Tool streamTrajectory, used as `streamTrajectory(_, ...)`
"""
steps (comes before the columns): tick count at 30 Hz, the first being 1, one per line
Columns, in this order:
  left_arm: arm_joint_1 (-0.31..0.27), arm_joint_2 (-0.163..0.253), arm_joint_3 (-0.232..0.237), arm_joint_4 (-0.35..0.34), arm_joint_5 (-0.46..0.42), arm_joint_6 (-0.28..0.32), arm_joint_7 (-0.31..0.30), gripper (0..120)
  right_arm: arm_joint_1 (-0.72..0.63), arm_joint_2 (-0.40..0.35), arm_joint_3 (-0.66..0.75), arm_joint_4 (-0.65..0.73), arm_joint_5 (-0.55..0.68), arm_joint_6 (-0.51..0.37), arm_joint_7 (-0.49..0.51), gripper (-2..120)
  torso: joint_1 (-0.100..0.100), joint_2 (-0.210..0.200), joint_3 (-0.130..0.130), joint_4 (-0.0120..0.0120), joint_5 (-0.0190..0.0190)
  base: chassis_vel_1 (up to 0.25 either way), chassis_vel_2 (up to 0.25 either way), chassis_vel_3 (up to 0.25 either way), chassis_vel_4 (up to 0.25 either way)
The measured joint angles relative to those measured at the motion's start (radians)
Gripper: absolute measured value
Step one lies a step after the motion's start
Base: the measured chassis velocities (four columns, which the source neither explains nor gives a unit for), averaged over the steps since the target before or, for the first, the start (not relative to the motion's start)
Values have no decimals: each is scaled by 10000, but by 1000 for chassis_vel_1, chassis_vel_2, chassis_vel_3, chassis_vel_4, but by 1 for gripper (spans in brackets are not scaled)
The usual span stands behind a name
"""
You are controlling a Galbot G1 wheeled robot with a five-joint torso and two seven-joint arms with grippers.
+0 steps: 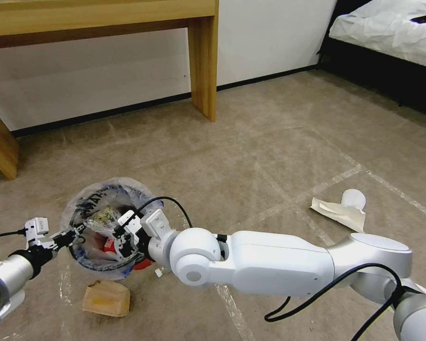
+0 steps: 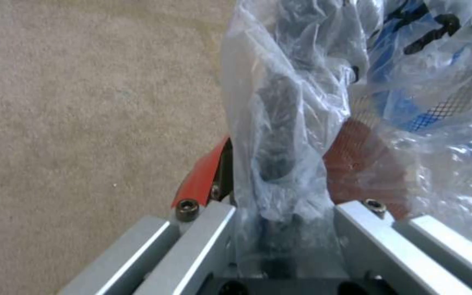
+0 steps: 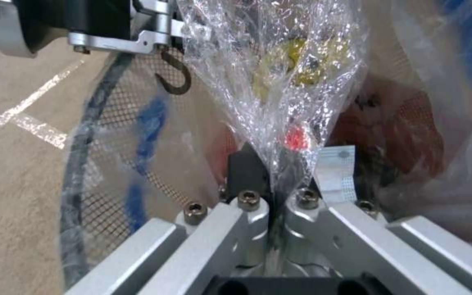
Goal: Pick up the trash bin and place the garbage on the floor into it.
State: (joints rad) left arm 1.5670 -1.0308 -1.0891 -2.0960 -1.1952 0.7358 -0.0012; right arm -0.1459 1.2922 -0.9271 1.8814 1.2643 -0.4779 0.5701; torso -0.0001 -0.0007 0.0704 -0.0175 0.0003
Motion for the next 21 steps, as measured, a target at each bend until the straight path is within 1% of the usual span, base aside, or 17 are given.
streamTrajectory(21,140,-36,-53,-117,35,-6,8,1,-140,23,235,-425,-427,-20,-31,0,0,0,0,0,0,0,0,0,0)
